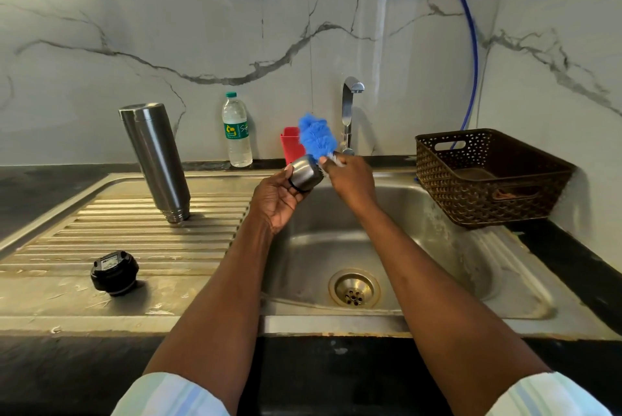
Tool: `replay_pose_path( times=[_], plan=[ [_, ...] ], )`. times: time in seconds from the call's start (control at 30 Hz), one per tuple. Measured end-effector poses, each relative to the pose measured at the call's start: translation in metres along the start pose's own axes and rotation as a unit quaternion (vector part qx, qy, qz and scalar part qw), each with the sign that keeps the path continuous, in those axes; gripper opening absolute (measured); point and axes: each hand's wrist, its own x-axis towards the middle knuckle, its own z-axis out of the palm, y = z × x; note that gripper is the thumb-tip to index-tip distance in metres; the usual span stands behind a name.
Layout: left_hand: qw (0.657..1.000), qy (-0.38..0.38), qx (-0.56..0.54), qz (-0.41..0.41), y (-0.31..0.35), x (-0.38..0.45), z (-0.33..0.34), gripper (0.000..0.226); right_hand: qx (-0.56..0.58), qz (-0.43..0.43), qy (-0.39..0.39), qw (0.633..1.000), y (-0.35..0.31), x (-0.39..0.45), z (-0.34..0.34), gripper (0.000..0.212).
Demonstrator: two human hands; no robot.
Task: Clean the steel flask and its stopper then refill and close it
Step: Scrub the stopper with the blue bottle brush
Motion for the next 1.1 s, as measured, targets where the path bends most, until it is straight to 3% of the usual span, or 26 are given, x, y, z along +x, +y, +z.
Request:
replay_pose_path(
  times=[0.13,0.3,0.47,0.63,0.8,0.93,1.0,1.1],
  plan=[
    [1.0,-0.001,-0.002,0.0,-0.002,0.003,-0.003,0.02,-0.007,-0.051,-0.096,0.994,-0.004,-0.008,0.0,0.023],
    [1.0,-0.006,-0.016,-0.007,0.0,0.002,-0.002,0.051,-0.04,0.019,-0.012,0.999,0.007,0.003,-0.003,0.027],
    [0.998,-0.005,0.059,-0.005,-0.009,0.005,0.001,0.016,-0.005,-0.043,-0.097,0.994,0.005,-0.009,-0.003,0.028],
    [0.996,-0.022,0.088,-0.023,-0.009,0.004,0.004,0.017,0.022,-0.011,-0.012,1.0,-0.008,-0.003,0.006,0.027],
    [0.99,-0.039,0.131,-0.013,-0.014,0.003,0.008,0.014,-0.091,-0.001,0.009,0.996,-0.005,0.0,0.004,0.031],
    [0.977,-0.009,0.212,0.035,-0.018,0.003,0.01,0.016,-0.234,-0.048,-0.064,0.969,-0.006,0.001,-0.002,0.034],
    [0.97,0.011,0.239,0.049,-0.018,0.005,0.009,0.016,-0.242,-0.033,-0.083,0.966,-0.007,0.004,-0.004,0.035],
    [0.966,-0.021,0.254,0.045,-0.016,-0.002,0.01,0.012,-0.258,0.006,-0.071,0.964,0.001,0.009,-0.012,0.038]
  ],
)
